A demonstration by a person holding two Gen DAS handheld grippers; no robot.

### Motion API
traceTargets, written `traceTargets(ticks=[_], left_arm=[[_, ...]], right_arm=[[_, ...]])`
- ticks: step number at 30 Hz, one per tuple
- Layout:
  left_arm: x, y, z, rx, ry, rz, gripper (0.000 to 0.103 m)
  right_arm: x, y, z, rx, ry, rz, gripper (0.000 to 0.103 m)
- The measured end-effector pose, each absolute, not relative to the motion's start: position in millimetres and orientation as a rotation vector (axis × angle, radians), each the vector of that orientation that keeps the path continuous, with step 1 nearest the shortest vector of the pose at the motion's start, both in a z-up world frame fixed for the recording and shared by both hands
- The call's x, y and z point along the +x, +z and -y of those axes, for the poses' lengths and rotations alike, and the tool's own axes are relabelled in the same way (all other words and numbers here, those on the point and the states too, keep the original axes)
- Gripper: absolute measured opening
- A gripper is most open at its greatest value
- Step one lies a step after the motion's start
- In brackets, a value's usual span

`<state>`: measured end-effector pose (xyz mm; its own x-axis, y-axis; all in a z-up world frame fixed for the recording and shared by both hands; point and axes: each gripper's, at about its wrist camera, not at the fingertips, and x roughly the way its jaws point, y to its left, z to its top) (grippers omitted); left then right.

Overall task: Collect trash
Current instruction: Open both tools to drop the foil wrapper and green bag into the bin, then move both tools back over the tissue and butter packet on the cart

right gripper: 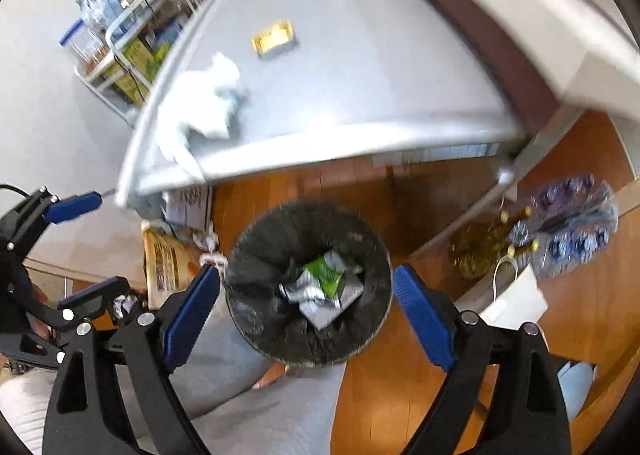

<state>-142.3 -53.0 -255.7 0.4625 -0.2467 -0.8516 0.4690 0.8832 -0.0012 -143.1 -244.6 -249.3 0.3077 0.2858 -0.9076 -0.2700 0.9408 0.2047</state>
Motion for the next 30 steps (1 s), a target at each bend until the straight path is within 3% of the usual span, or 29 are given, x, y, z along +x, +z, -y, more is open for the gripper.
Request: traceTargets(ticks=[6,11,21,30], left_arm=[[-119,-223,43,0.257,-0.36,-0.874,0.09],[-87,-220,36,0.267,-0.307,-0.837,0.093],[-41,-249,31,0.156,-0.4,-0.963,0.093],[-21,-274,32,0.108,-0.397,-1.026,0.093]], right_arm=[[-107,-195,232,-0.009,0.365,-1.042,0.098],[-58,-180,205,-0.115,0.349,-0.979,0.098],[40,-233,149,-0.24,0.45,-1.115,0.098],[71,-282,113,-0.385,0.507,-1.219,0.097]])
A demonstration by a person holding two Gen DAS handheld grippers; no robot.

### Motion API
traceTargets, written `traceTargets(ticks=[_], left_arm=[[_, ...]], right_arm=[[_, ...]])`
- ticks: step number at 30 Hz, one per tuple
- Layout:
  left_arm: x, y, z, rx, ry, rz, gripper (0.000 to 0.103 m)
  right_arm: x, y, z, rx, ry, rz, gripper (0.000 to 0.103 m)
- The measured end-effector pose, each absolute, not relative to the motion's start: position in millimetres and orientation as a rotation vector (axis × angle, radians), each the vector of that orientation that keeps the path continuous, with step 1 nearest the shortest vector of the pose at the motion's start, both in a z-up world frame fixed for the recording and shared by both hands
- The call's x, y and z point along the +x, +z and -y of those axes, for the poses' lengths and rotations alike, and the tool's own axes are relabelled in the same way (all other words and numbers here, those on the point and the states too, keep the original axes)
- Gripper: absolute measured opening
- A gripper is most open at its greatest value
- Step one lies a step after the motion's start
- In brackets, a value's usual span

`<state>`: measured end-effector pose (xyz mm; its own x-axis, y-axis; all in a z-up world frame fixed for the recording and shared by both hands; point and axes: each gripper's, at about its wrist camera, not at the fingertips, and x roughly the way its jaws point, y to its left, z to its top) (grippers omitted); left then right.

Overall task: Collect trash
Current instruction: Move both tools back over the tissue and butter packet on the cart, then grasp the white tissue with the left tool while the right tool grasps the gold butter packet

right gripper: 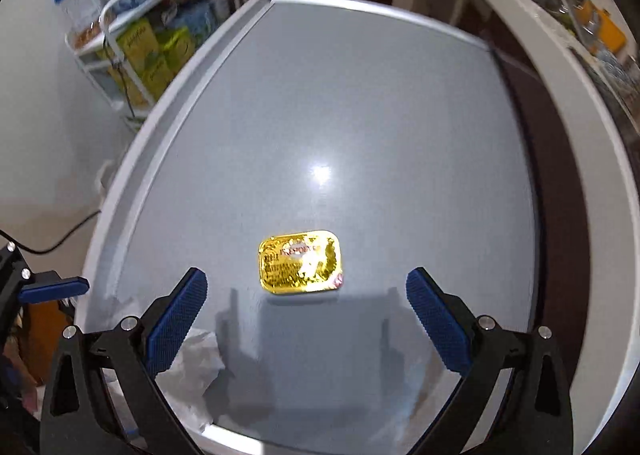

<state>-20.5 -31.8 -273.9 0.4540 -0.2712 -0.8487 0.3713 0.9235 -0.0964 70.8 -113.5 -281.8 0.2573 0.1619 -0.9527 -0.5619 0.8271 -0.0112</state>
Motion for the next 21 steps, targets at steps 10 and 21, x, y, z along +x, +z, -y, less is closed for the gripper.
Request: traceTargets(ticks=[10,21], left_arm=[[-7,-292,36,0.153,-0.397,-1.071,0.093],[2,-305,31,0.136,-0.424,-1.132,0.048]], right_arm=[[82,-307,95,-0.443,0.563,-1.266,0.08],[83,-304,100,-0.449,0.61,-1.254,0.049]])
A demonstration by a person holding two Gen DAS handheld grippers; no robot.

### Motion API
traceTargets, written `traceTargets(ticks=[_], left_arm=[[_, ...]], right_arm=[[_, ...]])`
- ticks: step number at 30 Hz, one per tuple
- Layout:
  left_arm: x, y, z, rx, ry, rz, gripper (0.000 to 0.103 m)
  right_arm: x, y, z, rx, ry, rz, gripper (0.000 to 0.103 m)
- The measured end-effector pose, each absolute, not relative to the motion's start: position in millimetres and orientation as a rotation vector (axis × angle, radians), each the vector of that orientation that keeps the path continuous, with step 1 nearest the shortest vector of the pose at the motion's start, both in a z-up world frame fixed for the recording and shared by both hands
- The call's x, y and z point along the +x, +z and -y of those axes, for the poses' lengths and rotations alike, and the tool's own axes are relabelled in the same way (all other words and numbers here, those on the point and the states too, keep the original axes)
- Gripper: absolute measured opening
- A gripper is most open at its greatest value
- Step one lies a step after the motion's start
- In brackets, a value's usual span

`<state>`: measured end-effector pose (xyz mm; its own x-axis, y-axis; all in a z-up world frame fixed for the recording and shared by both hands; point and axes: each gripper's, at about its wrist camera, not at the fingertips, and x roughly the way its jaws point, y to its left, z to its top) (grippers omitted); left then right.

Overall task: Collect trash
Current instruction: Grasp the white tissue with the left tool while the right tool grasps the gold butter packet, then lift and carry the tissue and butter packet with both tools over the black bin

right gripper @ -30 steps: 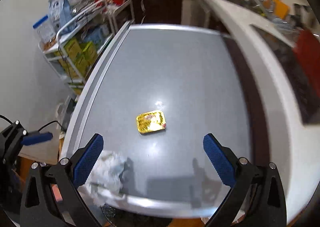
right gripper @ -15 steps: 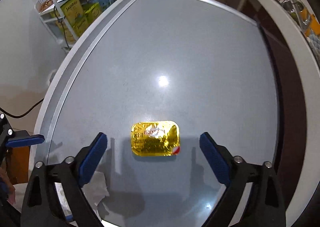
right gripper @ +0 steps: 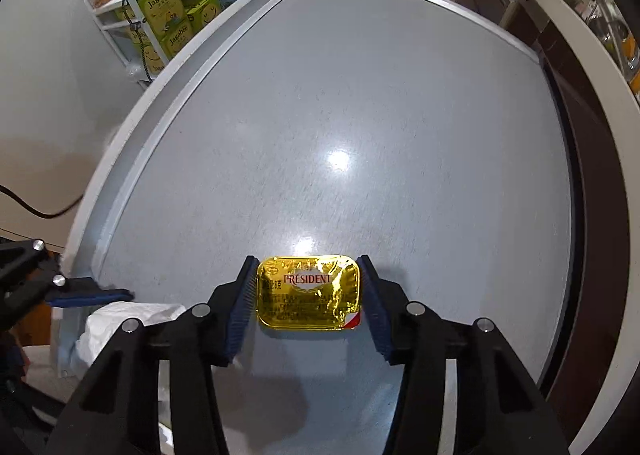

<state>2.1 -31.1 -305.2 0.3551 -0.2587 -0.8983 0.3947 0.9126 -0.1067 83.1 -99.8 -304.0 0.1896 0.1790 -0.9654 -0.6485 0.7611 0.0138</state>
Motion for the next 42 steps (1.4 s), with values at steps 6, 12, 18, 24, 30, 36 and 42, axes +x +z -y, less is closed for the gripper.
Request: traceTargets(ticks=[6,12,18,24,30,36,42], left_arm=[[7,-299,21,0.091,-0.427,-1.129,0.044],[9,-278,11,0.064,-0.4,-1.075,0.044],[15,-251,1,0.014,-0.368,-1.014,0.044],[17,-221,0,0.009,-0.349,-0.934,0.044],[11,-196,2,0.018,-0.341,-0.869,0.044],[0,-179,6,0.033,-0.337,-0.821,0.044],[-16,-165,8,0.037,-0.335,-0.784,0.044]], right_arm=[[85,-294,114,-0.385,0.594,-1.238,0.049],[87,-273,130,-0.323,0.559,-1.2,0.049],[82,-243,148,-0.252,0.523,-1.142,0.049],[70,-208,167,-0.209,0.499,-1.068,0.049],[49,-175,185,-0.172,0.475,-0.993,0.049],[24,-150,200,-0.147,0.457,-0.94,0.049],[-1,-135,210,-0.126,0.443,-0.904,0.049]])
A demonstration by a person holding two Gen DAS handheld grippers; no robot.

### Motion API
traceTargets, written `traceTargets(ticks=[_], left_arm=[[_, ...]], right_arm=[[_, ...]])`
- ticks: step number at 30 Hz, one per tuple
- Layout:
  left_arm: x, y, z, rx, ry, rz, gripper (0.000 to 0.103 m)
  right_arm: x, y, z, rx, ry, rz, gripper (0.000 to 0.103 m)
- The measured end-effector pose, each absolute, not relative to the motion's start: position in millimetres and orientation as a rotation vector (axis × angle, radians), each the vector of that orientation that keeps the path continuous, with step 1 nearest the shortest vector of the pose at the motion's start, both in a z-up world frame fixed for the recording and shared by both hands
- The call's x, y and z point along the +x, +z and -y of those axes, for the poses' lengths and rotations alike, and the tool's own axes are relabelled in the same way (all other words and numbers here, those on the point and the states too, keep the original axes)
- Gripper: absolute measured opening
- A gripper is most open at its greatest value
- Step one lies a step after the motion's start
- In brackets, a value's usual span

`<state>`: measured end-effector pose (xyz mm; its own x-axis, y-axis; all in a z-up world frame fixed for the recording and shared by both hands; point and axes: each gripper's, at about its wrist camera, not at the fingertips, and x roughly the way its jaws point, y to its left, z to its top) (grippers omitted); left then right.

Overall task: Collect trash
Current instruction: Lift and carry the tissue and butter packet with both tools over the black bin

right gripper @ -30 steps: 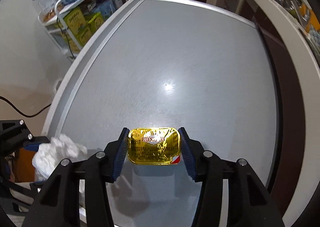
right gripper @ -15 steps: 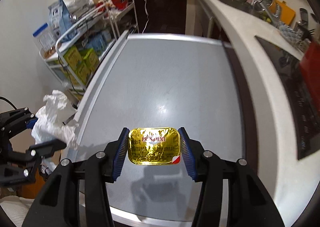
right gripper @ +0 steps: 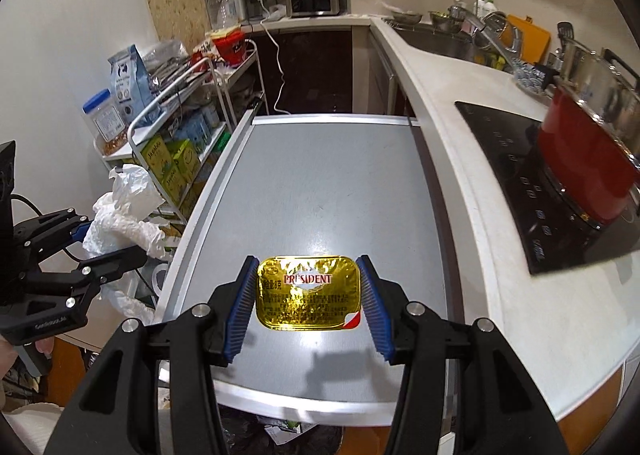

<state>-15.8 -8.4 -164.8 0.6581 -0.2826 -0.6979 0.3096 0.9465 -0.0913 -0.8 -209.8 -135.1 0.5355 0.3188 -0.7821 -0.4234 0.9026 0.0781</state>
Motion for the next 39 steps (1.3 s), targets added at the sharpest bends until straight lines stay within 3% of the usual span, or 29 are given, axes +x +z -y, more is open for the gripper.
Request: traceTargets(ticks=[16,39], left_arm=[[-60,-143,12,0.072,-0.349,-0.725,0.044],[-129,-166,30,0.149,-0.37,-0.793,0.044]], right_arm=[[-70,-112,225,-0.08,0.473,-0.858,0.049],[-147,-145,242,-0.055,0.489,-0.972,0.049]])
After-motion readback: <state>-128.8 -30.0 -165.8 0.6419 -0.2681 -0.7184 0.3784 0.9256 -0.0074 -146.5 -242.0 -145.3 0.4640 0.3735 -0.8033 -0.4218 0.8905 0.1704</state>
